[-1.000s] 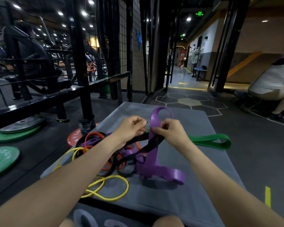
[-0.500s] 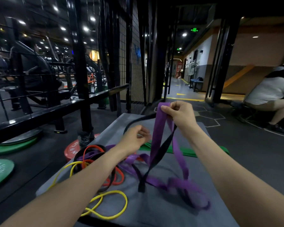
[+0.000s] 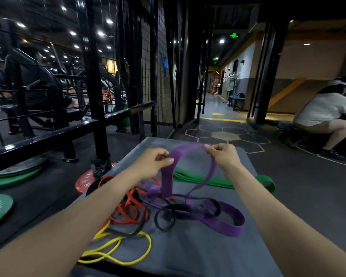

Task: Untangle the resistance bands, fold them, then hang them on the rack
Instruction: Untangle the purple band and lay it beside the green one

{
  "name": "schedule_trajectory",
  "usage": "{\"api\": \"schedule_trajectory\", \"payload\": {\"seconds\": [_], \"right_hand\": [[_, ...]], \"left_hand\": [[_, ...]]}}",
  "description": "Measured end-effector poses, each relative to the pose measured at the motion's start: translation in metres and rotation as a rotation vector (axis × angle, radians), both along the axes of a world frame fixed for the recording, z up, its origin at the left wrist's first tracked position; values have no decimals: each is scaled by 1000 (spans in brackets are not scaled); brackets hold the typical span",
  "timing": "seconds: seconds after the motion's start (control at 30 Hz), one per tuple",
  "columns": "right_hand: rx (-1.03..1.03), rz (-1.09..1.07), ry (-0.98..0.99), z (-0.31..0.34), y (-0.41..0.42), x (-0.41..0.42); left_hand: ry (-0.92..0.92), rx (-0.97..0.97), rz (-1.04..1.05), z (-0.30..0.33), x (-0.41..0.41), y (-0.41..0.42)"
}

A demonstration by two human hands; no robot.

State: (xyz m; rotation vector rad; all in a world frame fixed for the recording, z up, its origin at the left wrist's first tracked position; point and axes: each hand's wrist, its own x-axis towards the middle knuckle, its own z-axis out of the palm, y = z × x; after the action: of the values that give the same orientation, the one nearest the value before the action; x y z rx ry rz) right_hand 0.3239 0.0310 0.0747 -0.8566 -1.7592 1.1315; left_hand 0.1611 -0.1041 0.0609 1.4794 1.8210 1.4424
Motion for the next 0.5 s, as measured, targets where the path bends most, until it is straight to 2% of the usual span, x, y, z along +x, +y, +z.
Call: {"api": "schedule_trajectory", "payload": {"seconds": [0.1, 0.27, 0.4, 0.5], "right_hand": [[70, 84, -30, -7, -9, -1], [122, 445, -157, -20, -35, 0], [115, 425, -71, -31, -32, 1], [53, 374, -99, -45, -28, 8]], "left_hand": [[-123, 51, 16, 8, 0, -2], [-233, 78, -43, 15, 27, 4], [-350, 110, -54, 8, 44, 17], [-287, 18, -55, -11, 43, 25]]}}
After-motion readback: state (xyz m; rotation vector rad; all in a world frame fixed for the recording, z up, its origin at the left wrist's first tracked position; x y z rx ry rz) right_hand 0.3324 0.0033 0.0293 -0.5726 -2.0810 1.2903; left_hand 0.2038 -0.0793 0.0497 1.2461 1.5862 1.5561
